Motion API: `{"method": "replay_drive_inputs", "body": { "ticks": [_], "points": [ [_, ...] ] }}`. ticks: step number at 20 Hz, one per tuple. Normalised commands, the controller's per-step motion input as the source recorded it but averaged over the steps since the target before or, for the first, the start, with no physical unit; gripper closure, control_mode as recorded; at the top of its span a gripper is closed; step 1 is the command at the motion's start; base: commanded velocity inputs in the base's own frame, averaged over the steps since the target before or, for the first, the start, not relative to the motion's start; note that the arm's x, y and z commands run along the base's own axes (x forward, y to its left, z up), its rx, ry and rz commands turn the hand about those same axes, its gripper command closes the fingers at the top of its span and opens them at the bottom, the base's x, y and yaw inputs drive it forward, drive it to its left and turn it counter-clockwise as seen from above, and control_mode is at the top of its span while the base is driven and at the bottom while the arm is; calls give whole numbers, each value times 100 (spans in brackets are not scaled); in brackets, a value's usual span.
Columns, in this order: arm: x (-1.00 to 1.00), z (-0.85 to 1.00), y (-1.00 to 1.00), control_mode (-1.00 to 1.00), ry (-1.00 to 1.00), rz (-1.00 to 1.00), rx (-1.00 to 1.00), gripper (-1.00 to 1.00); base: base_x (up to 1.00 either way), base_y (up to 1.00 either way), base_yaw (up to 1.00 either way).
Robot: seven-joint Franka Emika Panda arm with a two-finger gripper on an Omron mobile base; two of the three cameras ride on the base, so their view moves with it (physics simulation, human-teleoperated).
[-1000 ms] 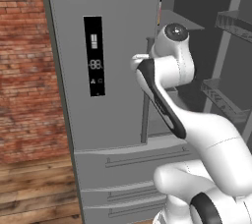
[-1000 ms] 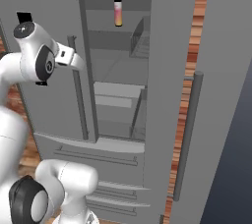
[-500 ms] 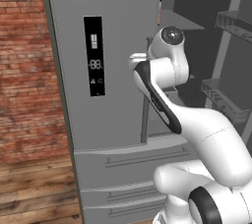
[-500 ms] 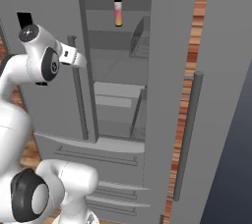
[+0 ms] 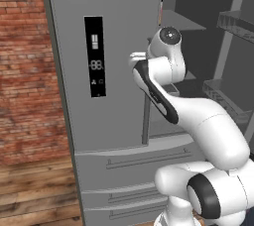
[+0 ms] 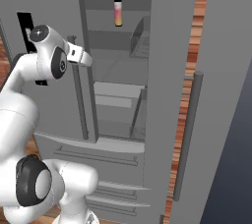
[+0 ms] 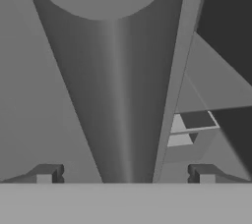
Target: Open the fridge, grab two sodas, and place both sodas inside the bowl with ice on the dining counter.
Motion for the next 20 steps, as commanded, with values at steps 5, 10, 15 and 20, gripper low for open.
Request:
{"method": "replay_drive_inputs", "body": {
  "ticks": [5, 10, 15, 20],
  "points": [
    [45, -6, 0, -100, 0, 0, 0, -100, 0, 0, 0],
    [43, -6, 0, -100, 0, 0, 0, 100, 0, 0, 0],
    [29, -6, 0, -100, 0, 3, 0, 100, 0, 0, 0],
    [-2, -14, 15, -100, -1, 11, 0, 100, 0, 0, 0]
  ]
}}
